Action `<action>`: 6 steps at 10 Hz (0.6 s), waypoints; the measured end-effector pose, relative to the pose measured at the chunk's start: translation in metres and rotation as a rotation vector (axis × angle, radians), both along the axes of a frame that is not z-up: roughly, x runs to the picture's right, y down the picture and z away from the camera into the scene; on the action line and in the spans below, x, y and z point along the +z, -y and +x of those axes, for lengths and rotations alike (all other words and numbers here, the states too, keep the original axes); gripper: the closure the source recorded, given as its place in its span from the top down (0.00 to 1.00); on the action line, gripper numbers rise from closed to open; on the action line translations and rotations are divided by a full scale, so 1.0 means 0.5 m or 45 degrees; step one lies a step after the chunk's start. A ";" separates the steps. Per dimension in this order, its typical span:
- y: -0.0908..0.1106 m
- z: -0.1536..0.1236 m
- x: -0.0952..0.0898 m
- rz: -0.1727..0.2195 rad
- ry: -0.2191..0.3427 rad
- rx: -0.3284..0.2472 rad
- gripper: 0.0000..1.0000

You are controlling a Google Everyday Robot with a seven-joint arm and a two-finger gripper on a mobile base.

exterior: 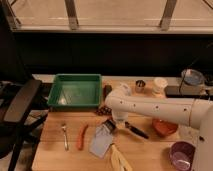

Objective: Wipe table surface with brush

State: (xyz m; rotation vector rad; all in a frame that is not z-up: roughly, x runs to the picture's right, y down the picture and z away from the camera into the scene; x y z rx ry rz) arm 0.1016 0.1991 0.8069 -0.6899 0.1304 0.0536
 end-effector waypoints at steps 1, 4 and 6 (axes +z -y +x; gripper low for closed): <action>0.006 0.030 -0.001 0.009 -0.029 0.018 0.00; 0.006 0.109 -0.013 0.023 -0.098 0.077 0.00; -0.029 0.114 -0.024 -0.004 -0.106 0.093 0.00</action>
